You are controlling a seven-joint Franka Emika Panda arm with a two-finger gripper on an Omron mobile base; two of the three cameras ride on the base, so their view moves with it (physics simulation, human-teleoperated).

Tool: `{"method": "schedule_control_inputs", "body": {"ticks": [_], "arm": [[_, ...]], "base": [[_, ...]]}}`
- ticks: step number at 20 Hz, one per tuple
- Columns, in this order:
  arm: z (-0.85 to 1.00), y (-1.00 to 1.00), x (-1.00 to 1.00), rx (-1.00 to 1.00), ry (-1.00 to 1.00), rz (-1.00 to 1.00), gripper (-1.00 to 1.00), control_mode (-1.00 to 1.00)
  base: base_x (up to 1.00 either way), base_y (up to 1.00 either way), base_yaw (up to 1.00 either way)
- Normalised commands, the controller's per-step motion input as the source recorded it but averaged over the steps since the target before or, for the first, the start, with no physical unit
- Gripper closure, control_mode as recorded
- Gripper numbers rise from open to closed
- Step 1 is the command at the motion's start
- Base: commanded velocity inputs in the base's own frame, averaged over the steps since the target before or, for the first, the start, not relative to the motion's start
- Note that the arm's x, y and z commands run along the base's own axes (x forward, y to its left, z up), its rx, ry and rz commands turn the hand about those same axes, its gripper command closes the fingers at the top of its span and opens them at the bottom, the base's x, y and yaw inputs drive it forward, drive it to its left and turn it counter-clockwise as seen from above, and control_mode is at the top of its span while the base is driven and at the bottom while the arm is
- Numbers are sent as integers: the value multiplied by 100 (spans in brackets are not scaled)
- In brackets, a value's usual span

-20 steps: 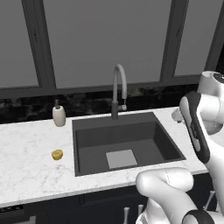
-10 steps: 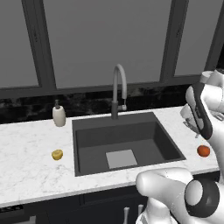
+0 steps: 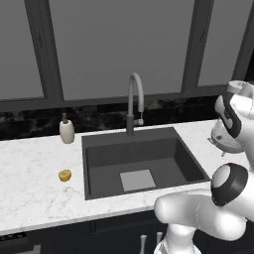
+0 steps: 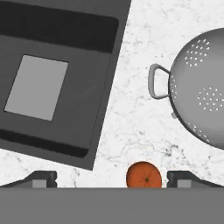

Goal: Put the colander in the sink, put the orange, kiwi in the colander, and turn on the sink faucet and pour water over the colander.

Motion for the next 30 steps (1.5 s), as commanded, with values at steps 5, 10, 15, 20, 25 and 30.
{"method": "schedule_control_inputs", "body": {"ticks": [5,10,15,20,25,30], "arm": [[-30,-39,28,-2,4,34,-100,-100],[-24,-39,18,-2,0,26,-100,-100],[-27,-38,9,-7,0,15,-100,-100],[-39,-5,9,-18,0,-2,-100,-100],[-32,2,10,-4,0,-5,-100,-100],[-34,18,1,0,0,-17,-100,-100]], "base": [[0,0,0],[0,0,0],[0,0,0],[0,0,0],[0,0,0],[0,0,0]]}}
